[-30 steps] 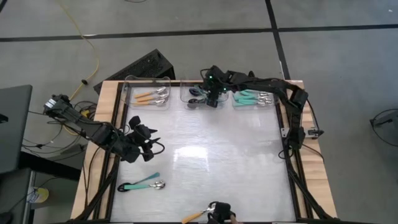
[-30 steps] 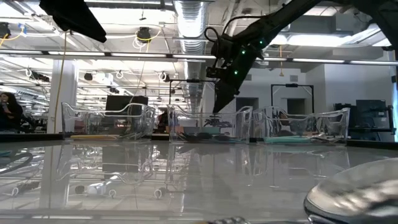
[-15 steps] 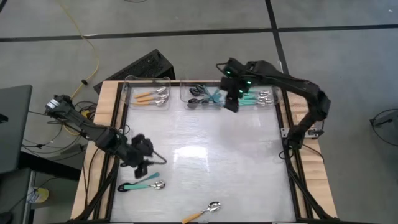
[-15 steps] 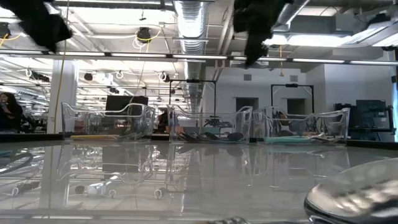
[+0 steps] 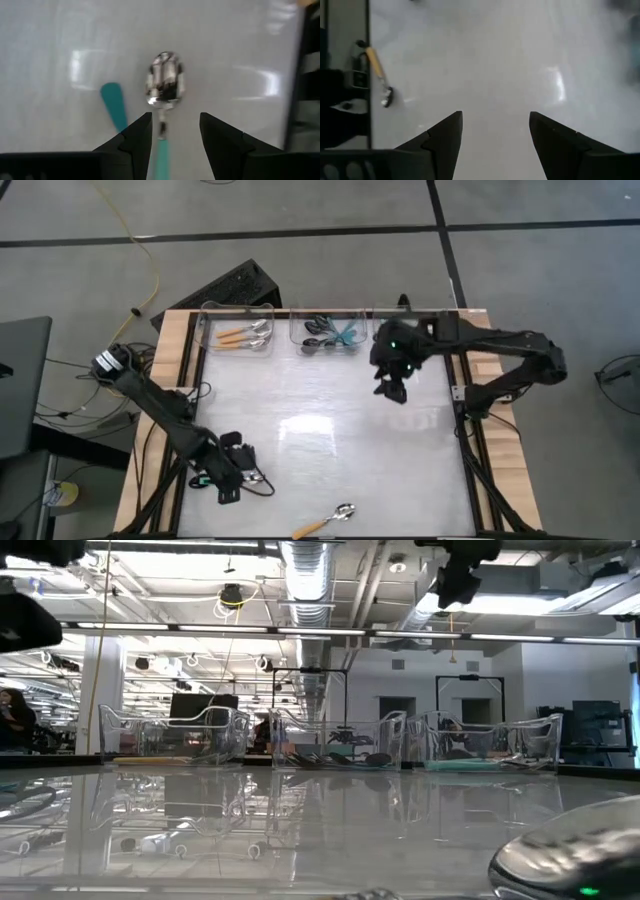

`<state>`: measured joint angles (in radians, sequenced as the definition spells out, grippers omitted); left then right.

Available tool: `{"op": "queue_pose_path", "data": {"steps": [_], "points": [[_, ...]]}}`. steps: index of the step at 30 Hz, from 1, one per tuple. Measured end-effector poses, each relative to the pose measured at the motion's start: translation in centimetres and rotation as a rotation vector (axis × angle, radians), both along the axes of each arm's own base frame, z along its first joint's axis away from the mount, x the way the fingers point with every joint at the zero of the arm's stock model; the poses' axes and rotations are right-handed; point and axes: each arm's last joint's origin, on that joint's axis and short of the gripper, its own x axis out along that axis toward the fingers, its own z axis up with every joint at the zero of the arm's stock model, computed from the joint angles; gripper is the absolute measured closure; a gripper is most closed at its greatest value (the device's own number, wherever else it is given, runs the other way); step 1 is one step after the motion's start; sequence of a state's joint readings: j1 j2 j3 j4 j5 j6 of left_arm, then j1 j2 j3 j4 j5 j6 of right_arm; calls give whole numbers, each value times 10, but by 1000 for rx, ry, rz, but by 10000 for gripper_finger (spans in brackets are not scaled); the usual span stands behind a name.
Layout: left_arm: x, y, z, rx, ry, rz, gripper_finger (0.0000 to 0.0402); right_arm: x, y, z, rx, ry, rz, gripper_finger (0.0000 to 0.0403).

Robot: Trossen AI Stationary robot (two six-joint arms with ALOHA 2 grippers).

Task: Sort silverware by color (type)
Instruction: Put the light green spoon into the right transparent bin

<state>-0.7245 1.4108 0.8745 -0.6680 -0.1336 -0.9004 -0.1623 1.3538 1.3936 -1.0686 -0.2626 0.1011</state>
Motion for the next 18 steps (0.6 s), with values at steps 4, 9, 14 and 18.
{"op": "queue_pose_path", "data": {"steps": [4,9,14,18], "points": [[-3,-8,-15,109,15,-30,253,0,19,-8,60,9,-41,148],[-10,-22,-27,154,40,-78,253,6,38,-15,52,12,-40,148],[-18,-36,-44,198,76,-128,253,16,48,-18,95,-4,-66,148],[-22,-44,-59,235,114,-128,253,20,55,-22,116,7,-80,148]]}}
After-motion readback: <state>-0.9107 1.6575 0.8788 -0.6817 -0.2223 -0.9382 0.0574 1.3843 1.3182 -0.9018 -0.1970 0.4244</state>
